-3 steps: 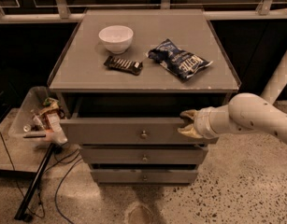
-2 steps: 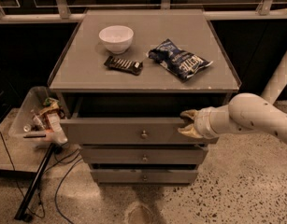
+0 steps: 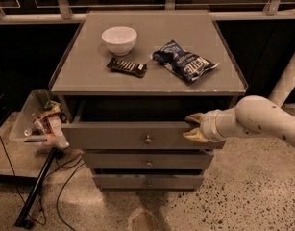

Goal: Open top drawer

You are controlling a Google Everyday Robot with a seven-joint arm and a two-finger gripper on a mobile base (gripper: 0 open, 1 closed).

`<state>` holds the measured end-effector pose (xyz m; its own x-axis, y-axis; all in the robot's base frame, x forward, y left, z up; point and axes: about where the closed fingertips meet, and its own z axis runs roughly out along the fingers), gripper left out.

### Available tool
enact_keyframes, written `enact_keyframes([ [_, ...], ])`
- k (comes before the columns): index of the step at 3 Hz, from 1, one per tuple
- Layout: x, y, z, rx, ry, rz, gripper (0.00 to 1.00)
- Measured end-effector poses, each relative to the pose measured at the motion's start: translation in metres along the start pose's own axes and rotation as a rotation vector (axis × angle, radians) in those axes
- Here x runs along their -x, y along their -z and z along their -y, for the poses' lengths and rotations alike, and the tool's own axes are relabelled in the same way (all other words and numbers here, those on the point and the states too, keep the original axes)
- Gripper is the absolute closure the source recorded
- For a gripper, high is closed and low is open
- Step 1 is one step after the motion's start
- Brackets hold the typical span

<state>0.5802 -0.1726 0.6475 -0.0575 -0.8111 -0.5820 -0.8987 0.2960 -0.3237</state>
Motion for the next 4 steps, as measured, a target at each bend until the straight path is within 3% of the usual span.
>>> enact_keyframes([
  [1,0.0,0.0,0.0,0.0,0.0,0.0,0.18],
  [2,-0.003,0.0,-0.003,0.006,-0.005,-0.003,0.34],
  [3,-0.016,0.014,-0.02,0.013,-0.016,-0.01,0.58],
  [4,-0.014,0.015,-0.018,0.013,-0.016,-0.01,0.81],
])
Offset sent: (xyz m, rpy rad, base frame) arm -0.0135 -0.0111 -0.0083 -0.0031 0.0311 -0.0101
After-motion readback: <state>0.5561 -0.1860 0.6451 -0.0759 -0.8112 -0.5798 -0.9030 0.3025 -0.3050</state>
